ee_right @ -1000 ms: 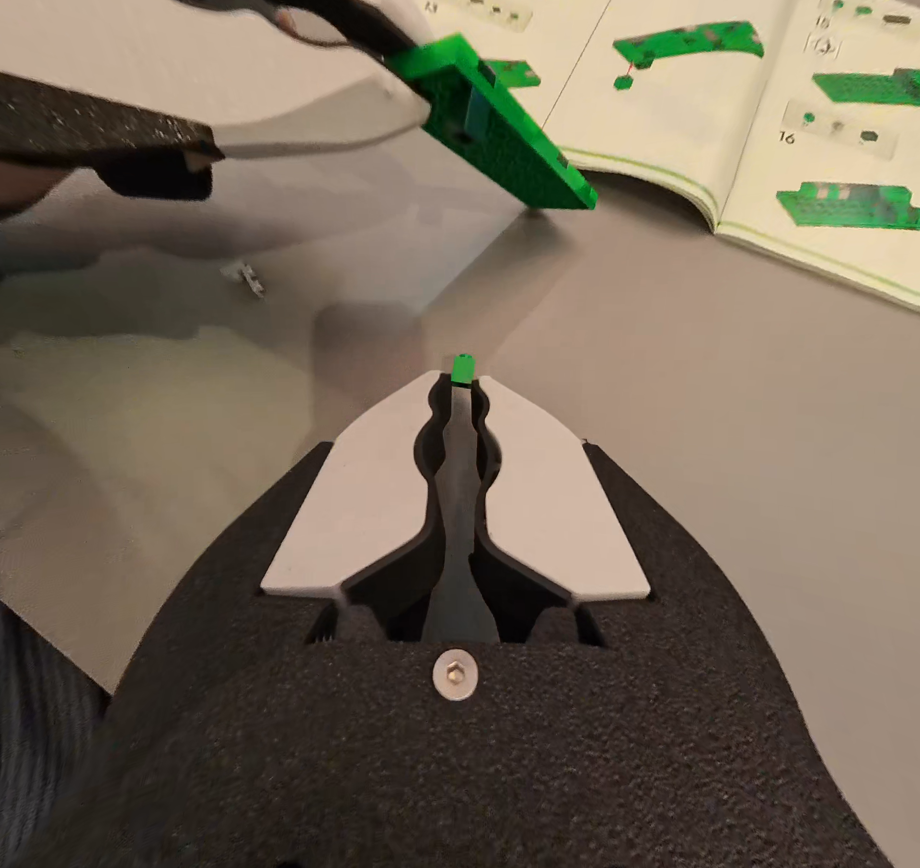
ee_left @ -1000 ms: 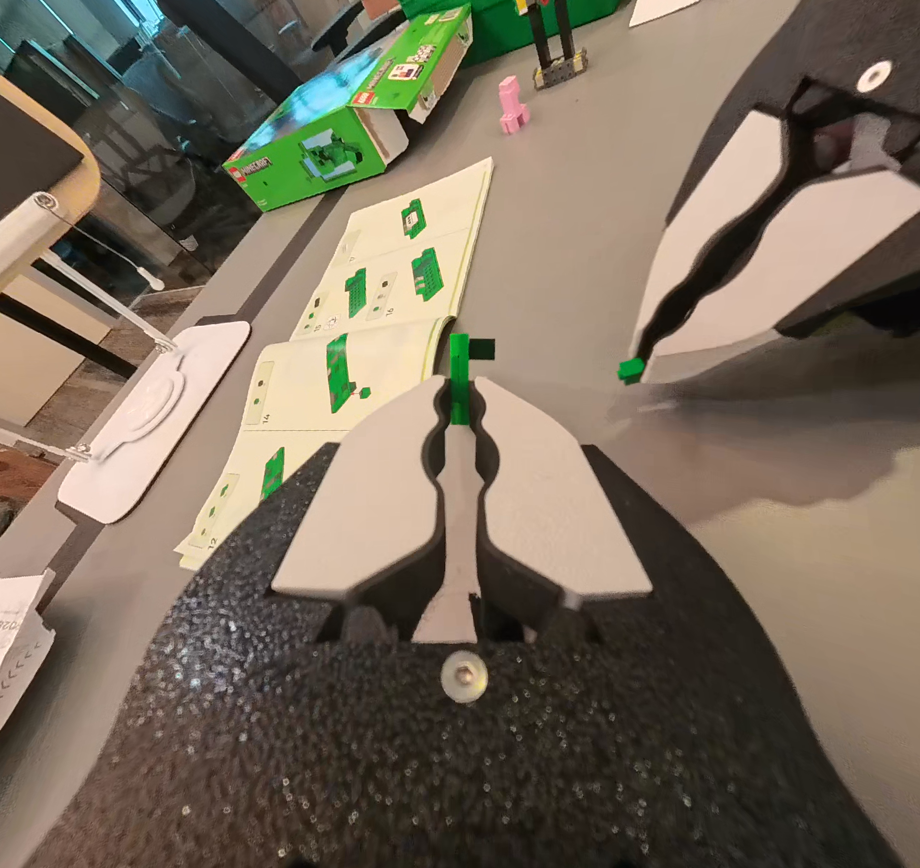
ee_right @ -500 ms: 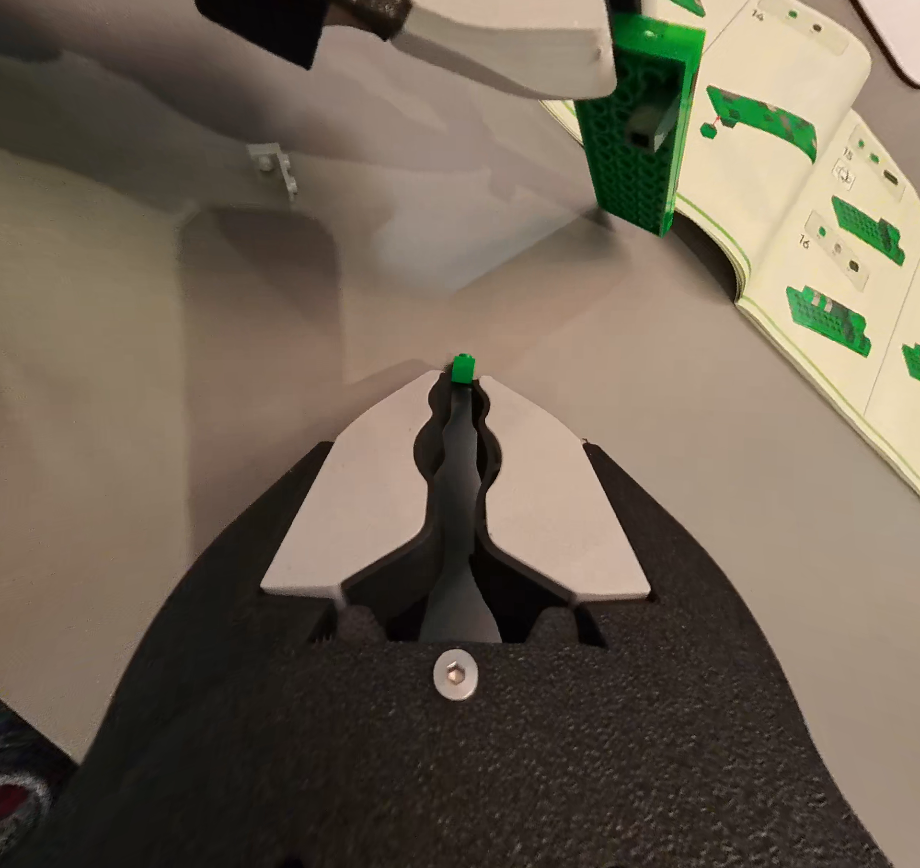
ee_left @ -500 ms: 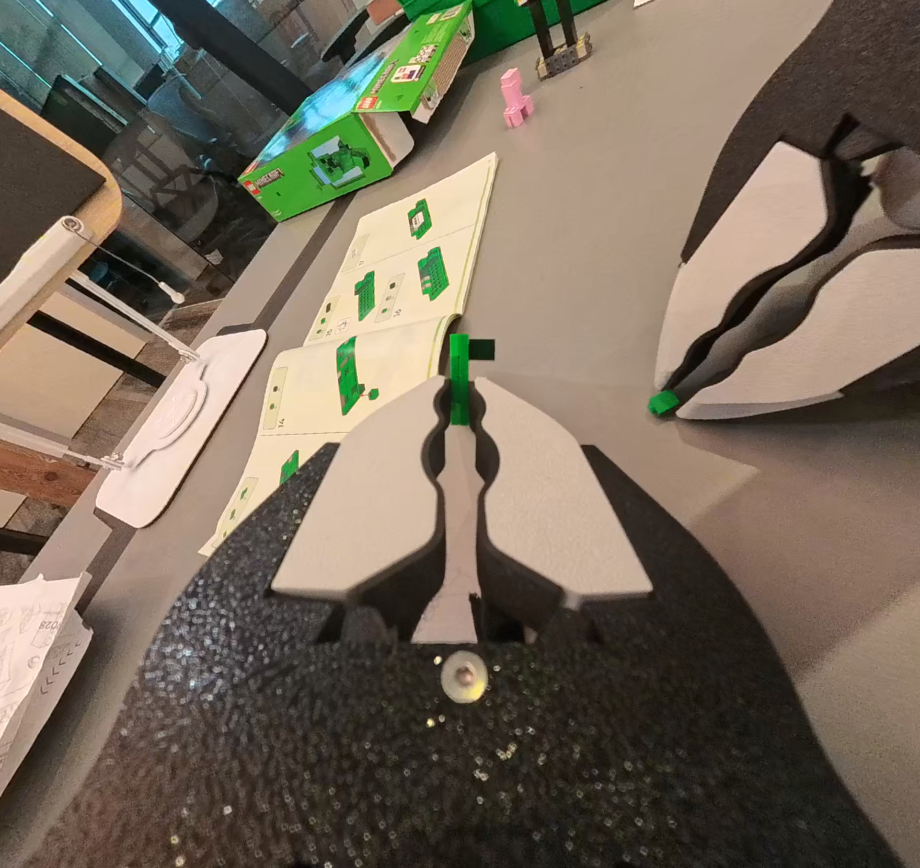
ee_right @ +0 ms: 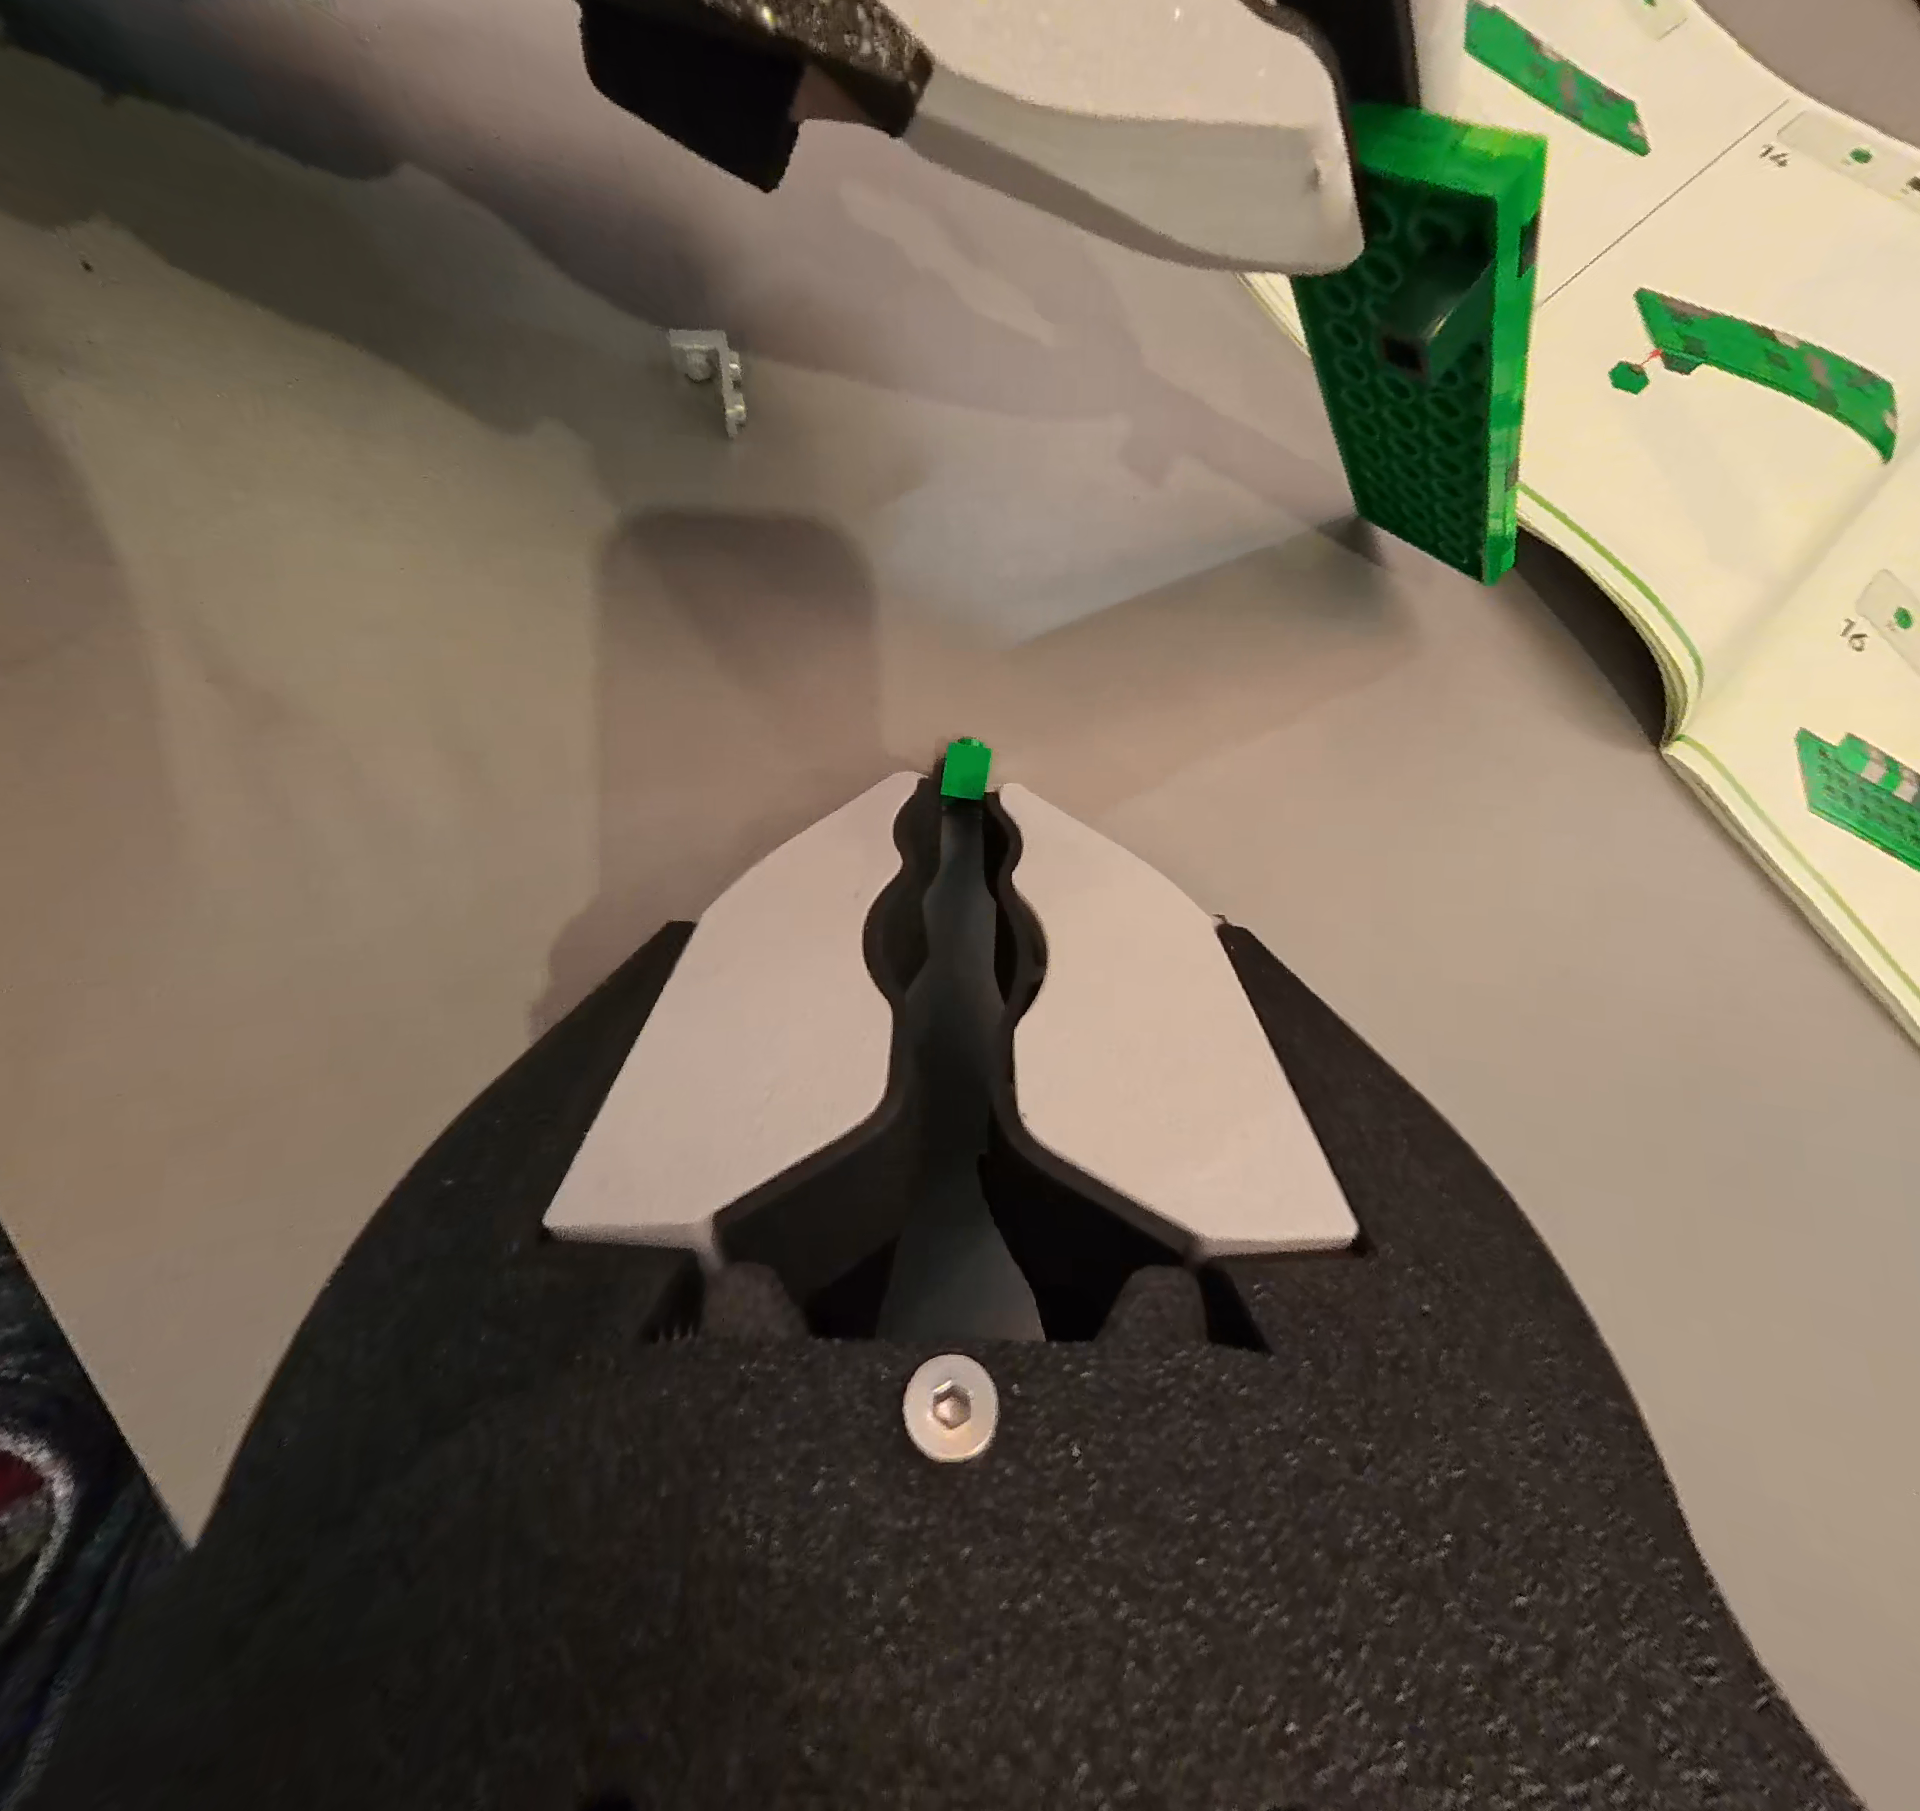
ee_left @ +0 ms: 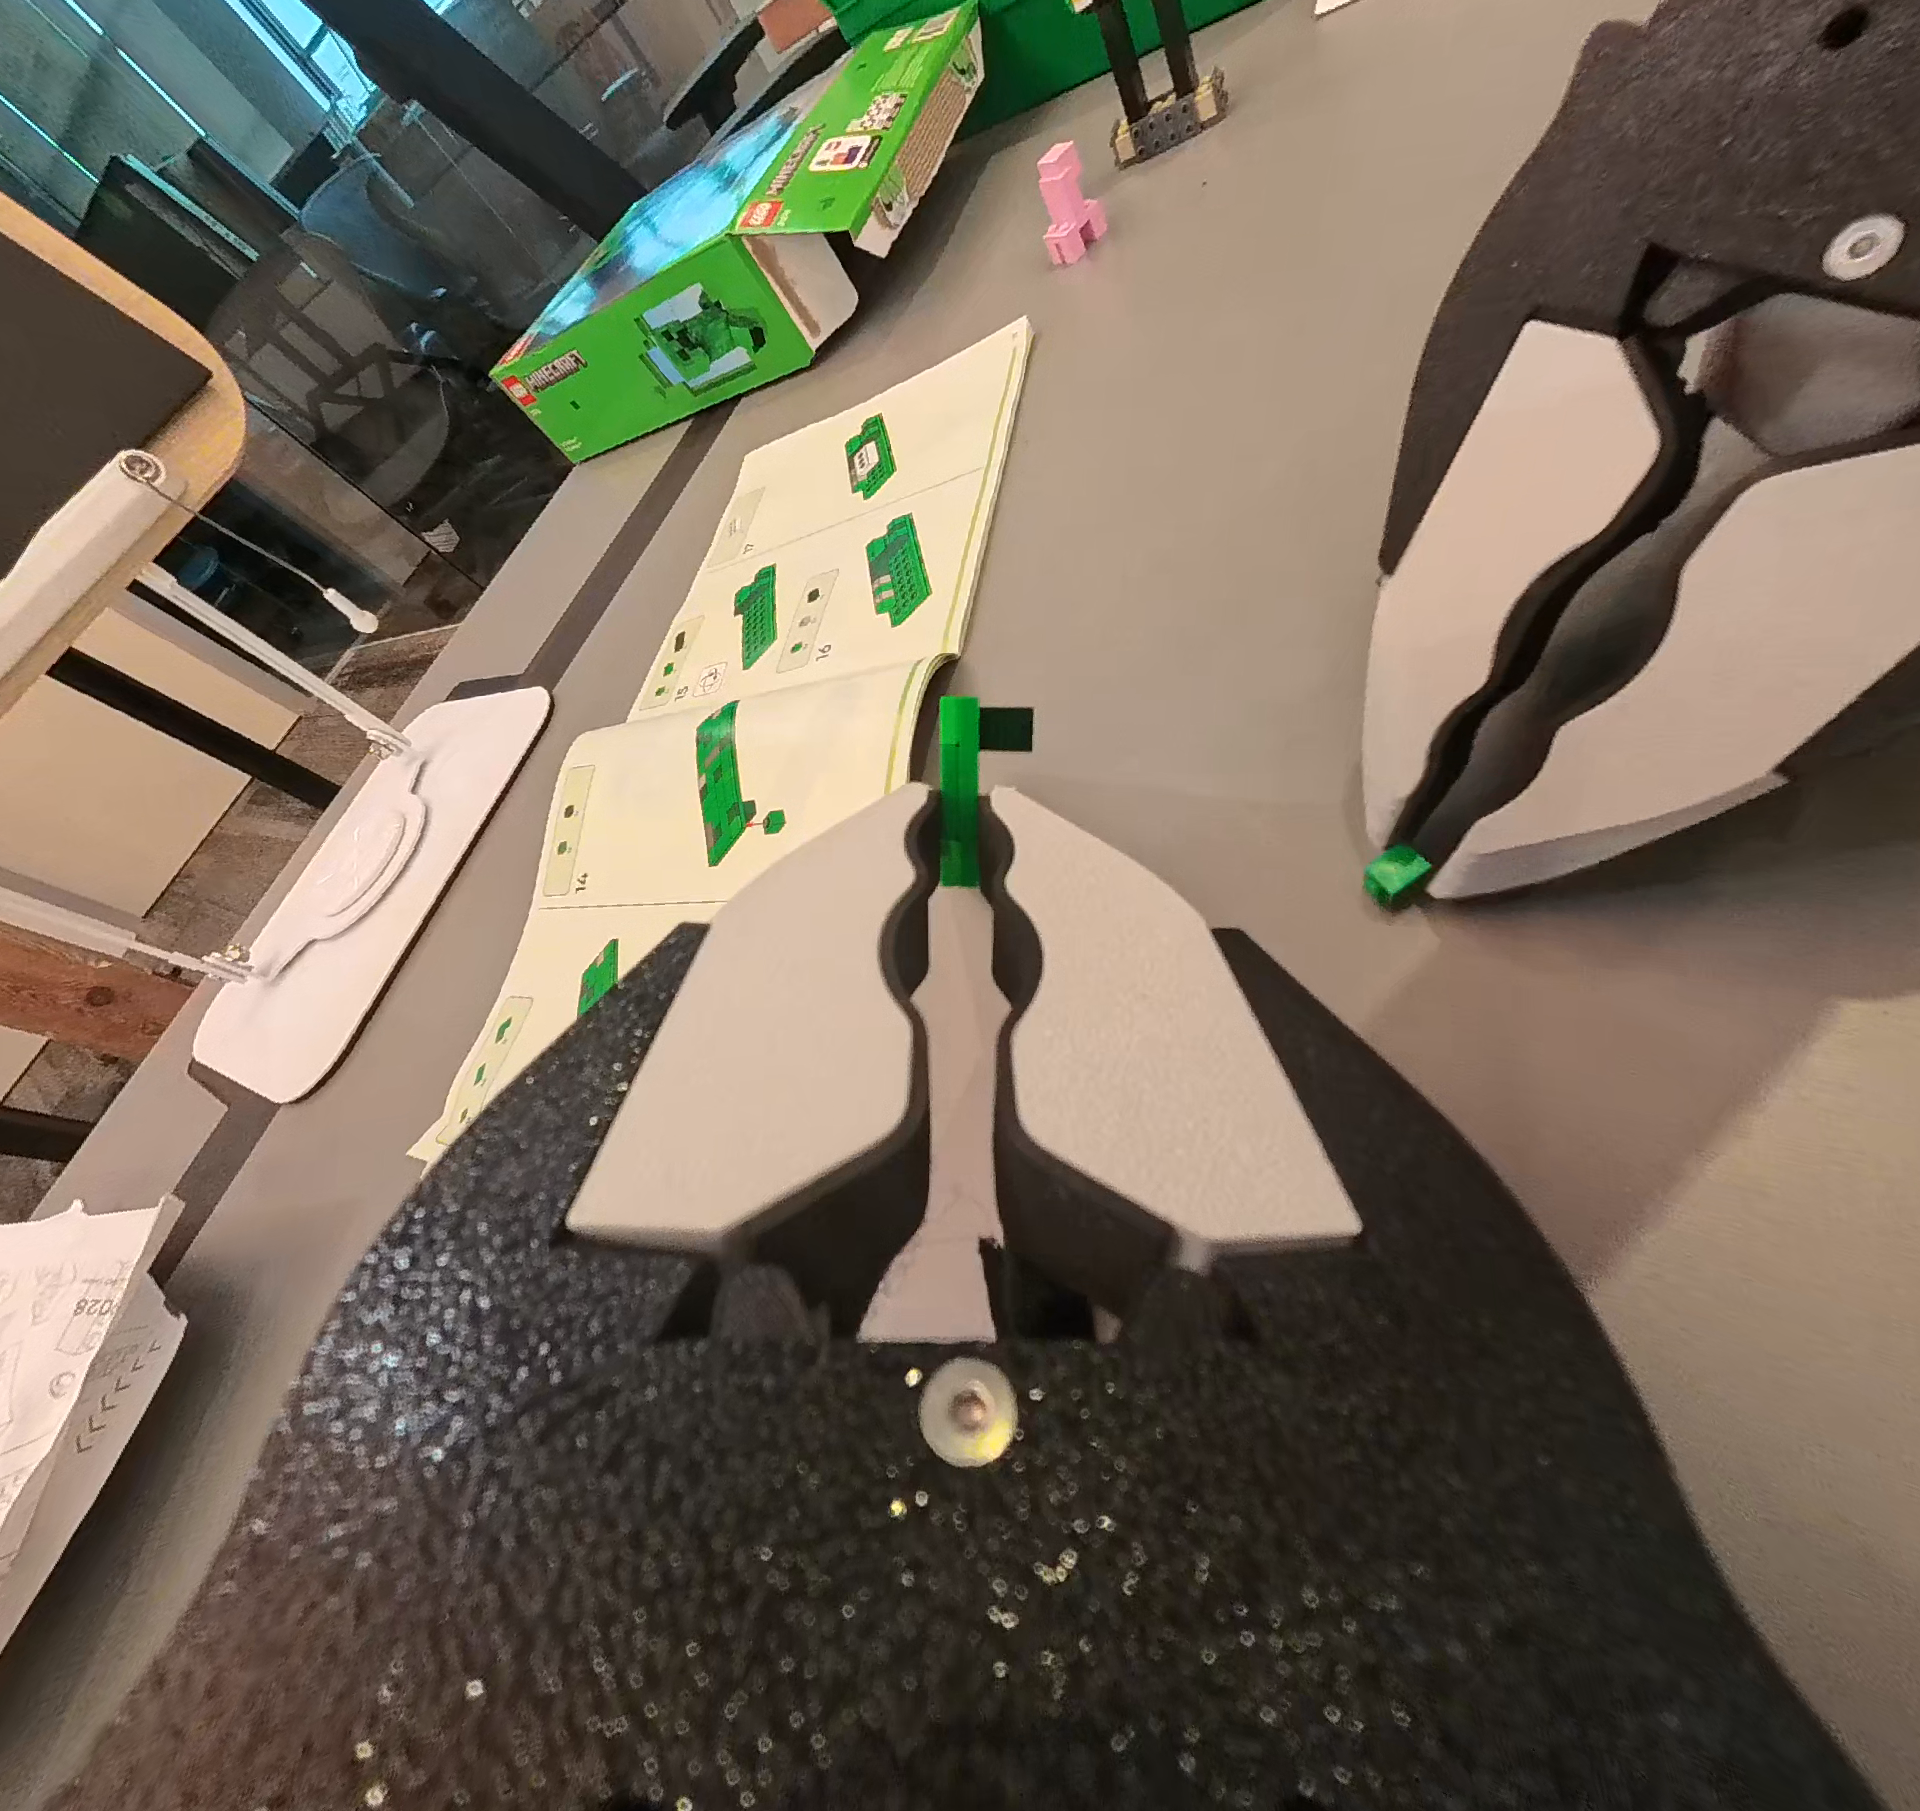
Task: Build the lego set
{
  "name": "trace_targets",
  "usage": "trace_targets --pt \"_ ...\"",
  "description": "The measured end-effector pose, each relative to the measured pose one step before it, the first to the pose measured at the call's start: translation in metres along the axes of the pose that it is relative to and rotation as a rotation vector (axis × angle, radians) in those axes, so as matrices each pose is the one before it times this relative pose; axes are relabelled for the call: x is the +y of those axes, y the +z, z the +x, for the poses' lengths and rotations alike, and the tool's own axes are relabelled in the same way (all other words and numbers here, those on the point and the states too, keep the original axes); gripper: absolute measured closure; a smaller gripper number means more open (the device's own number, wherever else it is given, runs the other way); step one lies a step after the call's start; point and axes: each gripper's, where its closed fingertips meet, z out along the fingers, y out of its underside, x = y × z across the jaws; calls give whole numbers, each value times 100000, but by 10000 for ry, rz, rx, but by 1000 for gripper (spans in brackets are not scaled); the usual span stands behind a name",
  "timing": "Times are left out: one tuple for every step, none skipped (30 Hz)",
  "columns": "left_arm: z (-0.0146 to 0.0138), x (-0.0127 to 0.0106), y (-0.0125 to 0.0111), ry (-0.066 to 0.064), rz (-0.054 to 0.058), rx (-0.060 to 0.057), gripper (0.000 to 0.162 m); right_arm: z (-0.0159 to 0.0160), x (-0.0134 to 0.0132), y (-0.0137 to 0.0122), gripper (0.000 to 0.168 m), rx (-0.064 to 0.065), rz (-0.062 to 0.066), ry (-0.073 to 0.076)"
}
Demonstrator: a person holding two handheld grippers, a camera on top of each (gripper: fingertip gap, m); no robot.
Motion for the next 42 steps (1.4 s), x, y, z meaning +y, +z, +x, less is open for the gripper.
trace_targets --pt "-19 8 -4 -15 -4 -4 156 304 -79 -74 160 278 8 -49" --pt "-4 -7 -4 -1 -1 0 156 426 -301 -182 161 356 106 129" --pt "9 -18 2 15 2 -6 156 488 -607 -304 161 352 258 380" --pt "29 -28 -2 27 1 1 156 373 -1002 -425 161 237 471 596" --pt "67 -53 4 35 8 14 156 201 -1354 -498 161 106 698 747" --pt "100 -83 3 27 21 29 156 152 -1441 -487 161 105 765 783" --pt "114 -79 -6 0 25 46 156 95 -1197 -405 161 101 624 573" --pt "113 -93 -5 -19 22 46 156 328 -773 -283 161 295 364 400" --pt "91 -78 -13 -20 20 40 156 307 -440 -173 161 256 166 221" --pt "64 -92 -5 -19 23 27 156 208 -338 -120 161 200 142 127" --pt "44 -119 -23 -18 40 5 156 45 -300 -91 161 79 153 64" --pt "21 -118 -33 -4 59 -18 156 56 -152 -31 161 88 56 72" --pt "-2 -125 -29 14 66 -38 156 92 -108 -3 161 101 33 56" --pt "-13 -132 -26 24 66 -46 156 33 -58 41 161 52 -1 77" --pt "-17 -156 -37 16 80 -57 156 36 -115 40 161 48 55 103" --pt "-17 -205 -52 4 110 -60 156 11 -167 17 161 45 104 74" --pt "-1 -228 -55 -7 114 -46 156 -62 -40 59 161 1 -14 10" --pt "25 -200 -46 -14 97 -26 156 -40 1 65 161 52 -56 -55" --pt "38 -173 -35 -12 81 -12 156 -25 -84 4 161 104 5 -125" --pt "43 -140 -40 1 75 -15 156 -69 -72 -3 161 74 -28 -132" --pt "31 -135 -36 17 72 -25 156 36 -45 -6 161 133 -46 -101" --pt "27 -120 -28 32 62 -26 156 43 -102 -30 161 115 7 -90" --pt "27 -122 -29 38 65 -36 157 13 -57 -27 161 58 -24 -42" --pt "17 -149 -56 40 77 -38 157 25 -16 -4 161 47 -39 -4" --pt "24 -150 -46 41 73 -35 156 26 -13 -7 161 41 -18 -1" --pt "25 -84 -17 43 41 -28 157 -16 20 9 161 -5 -35 4" --pt "53 -45 -3 40 13 -7 157 1 -37 -10 161 13 20 35" --pt "37 -26 0 24 17 -12 157 28 -59 -19 161 33 24 23" --pt "-5 -19 0 16 8 -23 157 8 -1 -24 161 23 -12 6" --pt "-8 -17 1 12 4 -15 156 36 -27 -20 161 48 12 8" --pt "-2 -20 5 2 0 -8 157 25 -23 -14 161 48 26 13" --pt "2 2 2 -5 -12 0 156 8 -11 1 161 30 20 24" --pt "-2 27 13 -8 -21 3 156 3 14 30 161 23 16 14" --pt "14 29 19 -4 -24 3 156 23 36 39 161 29 12 8" --pt "-6 33 16 -2 -18 0 156 23 24 31 161 32 17 22" --pt "-7 22 6 -11 -12 1 157 15 -1 37 161 42 26 3" --pt "-2 5 16 -8 -8 -5 156 36 15 33 161 81 18 -52" --pt "-19 10 4 0 -8 -12 156 41 -6 18 161 108 36 -116" --pt "-5 19 8 -6 -14 -1 156 37 10 33 161 140 13 -174" --pt "-2 10 15 -18 -9 8 156 41 4 16 161 166 11 -220" --pt "10 38 13 -18 -14 15 157 25 23 23 161 158 -11 -232" --pt "15 46 18 -16 -25 17 157 0 58 39 161 129 -47 -224"
